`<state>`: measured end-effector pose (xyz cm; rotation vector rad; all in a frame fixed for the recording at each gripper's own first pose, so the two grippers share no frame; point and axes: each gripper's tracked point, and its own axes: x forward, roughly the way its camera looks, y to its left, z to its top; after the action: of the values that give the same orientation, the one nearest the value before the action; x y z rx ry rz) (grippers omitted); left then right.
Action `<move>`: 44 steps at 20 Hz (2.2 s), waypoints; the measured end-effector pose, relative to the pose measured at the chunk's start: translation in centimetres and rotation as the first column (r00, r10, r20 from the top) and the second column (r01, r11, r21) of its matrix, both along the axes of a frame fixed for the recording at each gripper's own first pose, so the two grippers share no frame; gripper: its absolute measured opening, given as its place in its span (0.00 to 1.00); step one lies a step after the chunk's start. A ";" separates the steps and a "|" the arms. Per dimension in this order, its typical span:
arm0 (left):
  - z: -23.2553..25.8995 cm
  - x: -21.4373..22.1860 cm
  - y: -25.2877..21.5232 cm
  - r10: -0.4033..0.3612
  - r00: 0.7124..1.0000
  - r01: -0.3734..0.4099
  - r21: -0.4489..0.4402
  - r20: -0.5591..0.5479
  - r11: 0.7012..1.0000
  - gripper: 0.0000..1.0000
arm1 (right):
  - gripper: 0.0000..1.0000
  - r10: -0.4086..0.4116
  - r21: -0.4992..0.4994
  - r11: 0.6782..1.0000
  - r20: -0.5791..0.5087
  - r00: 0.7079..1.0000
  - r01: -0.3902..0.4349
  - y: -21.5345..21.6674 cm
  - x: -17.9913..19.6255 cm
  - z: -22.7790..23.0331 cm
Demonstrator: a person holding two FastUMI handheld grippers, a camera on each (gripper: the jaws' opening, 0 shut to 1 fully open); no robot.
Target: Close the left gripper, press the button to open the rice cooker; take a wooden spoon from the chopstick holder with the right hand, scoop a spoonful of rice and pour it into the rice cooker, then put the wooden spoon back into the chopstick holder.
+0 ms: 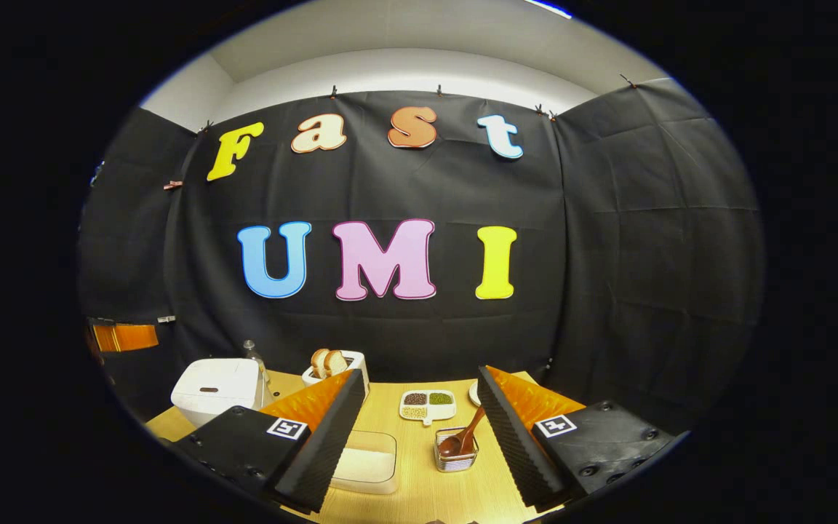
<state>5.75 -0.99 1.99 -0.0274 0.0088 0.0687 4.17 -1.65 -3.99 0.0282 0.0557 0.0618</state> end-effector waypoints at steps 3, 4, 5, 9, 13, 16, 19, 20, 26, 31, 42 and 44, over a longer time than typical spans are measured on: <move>0.6 1.0 1.7 0.009 1.000 -0.009 -0.016 -0.012 1.000 0.89 | 0.98 -0.021 0.010 1.000 -0.018 1.000 0.021 -0.6 -0.3 -0.6; 0.8 1.6 2.3 0.012 1.000 -0.013 -0.022 -0.019 1.000 0.84 | 0.98 -0.028 0.012 1.000 -0.024 0.999 0.029 -0.9 -0.4 -0.8; 0.9 2.0 3.0 0.015 0.999 -0.015 -0.028 -0.029 1.000 0.81 | 0.98 -0.034 0.014 0.999 -0.030 0.999 0.034 -1.0 -0.6 -1.0; 0.2 4.4 6.0 0.038 0.996 -0.040 -0.018 -0.081 0.999 0.54 | 0.95 -0.055 0.005 0.998 -0.030 0.998 0.055 -1.7 -1.4 -1.0; -1.5 6.9 8.3 0.052 0.989 -0.057 -0.033 -0.141 0.998 0.24 | 0.98 -0.067 -0.004 0.998 -0.041 0.997 0.067 -2.2 -2.4 -1.4; -3.6 9.6 9.9 0.055 0.983 -0.065 -0.056 -0.173 0.996 0.09 | 0.97 -0.076 -0.012 0.997 -0.050 0.996 0.075 -2.5 -3.1 -1.5; -7.8 12.2 10.5 0.024 0.967 -0.046 -0.082 -0.253 0.996 0.07 | 0.97 -0.077 -0.003 0.997 -0.068 0.995 0.077 -2.5 -3.8 -2.0; -9.4 13.0 11.2 0.042 0.957 -0.066 -0.076 -0.286 0.995 0.06 | 0.97 -0.075 -0.001 0.997 -0.075 0.994 0.075 -2.3 -4.1 -2.2; -14.3 16.3 11.5 -0.018 0.931 -0.029 -0.123 -0.364 0.992 0.06 | 0.98 -0.097 -0.026 0.995 -0.099 0.990 0.094 -2.5 -5.1 -3.1; -16.8 16.3 12.3 -0.001 0.913 -0.038 -0.086 -0.409 0.996 0.06 | 0.98 -0.129 -0.015 0.992 -0.131 0.983 0.129 -2.8 -6.3 -4.0; -16.4 15.5 12.2 -0.037 0.935 -0.026 -0.171 -0.352 0.985 0.06 | 0.98 -0.217 -0.093 0.975 -0.191 0.957 0.203 -4.4 -8.8 -5.8; -13.0 14.5 12.4 0.002 0.968 -0.041 -0.153 -0.250 0.987 0.06 | 0.98 -0.199 -0.090 0.979 -0.180 0.963 0.186 -4.0 -8.3 -5.2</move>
<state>20.30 11.42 -11.04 -0.1771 0.2662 0.0928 -4.16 -5.69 -9.21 -0.0328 0.2436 -0.1382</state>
